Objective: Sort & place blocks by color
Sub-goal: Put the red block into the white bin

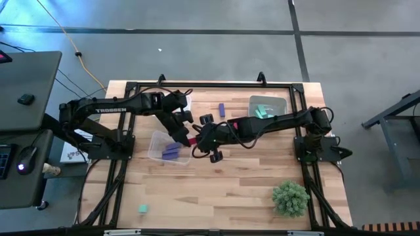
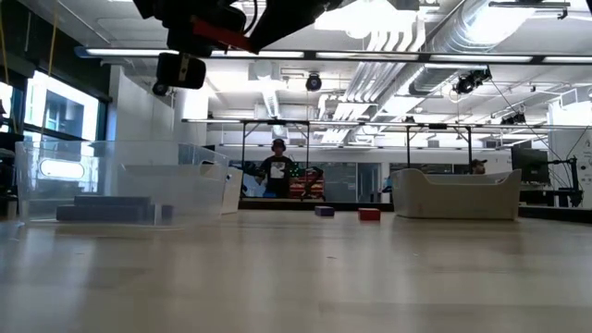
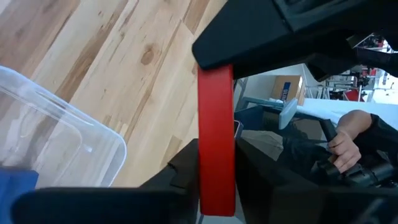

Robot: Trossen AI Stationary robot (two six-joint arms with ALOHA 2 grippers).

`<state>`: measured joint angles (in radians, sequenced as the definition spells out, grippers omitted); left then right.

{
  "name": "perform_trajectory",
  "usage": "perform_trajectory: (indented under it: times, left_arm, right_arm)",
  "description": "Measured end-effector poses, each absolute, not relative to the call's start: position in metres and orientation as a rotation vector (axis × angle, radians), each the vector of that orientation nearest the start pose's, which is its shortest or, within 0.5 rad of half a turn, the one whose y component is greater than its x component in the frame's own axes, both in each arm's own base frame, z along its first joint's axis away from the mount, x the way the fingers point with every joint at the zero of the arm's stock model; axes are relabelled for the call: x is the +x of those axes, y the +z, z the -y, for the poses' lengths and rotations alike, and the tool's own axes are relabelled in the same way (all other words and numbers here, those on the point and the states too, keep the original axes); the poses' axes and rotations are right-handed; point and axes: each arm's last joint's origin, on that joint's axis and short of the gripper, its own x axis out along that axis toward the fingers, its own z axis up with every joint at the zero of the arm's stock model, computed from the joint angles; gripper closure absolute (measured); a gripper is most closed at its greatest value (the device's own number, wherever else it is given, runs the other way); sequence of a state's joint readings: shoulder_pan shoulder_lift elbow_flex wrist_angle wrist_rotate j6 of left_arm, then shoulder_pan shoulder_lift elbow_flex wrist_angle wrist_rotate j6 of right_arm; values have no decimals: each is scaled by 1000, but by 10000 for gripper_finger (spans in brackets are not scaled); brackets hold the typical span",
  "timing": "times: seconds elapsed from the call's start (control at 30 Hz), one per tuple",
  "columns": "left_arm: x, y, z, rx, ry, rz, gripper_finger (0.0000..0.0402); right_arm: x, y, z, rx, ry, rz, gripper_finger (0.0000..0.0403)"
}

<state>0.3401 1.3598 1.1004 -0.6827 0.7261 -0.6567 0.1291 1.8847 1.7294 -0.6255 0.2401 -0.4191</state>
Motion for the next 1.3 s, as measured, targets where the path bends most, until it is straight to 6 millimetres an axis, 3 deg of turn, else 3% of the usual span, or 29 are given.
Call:
perform_trajectory:
  times: [0.13,0.27,0.67,0.97,1.3]
  left_arm:
    - [260,284,-72,-1077,-75,-927,361]
    - [260,284,-72,-1063,-57,-924,362]
    - [261,283,-74,-1019,7,-907,358]
    - [261,283,-75,-1002,44,-905,358]
    - [250,278,-96,-922,281,-912,358]
  right_arm:
    - [418,309,-47,-557,64,-787,325]
    - [417,308,-47,-559,64,-796,324]
    - [415,305,-44,-526,34,-839,247]
    - [413,304,-40,-587,-69,-880,219]
    - [409,307,-7,-617,-237,-943,218]
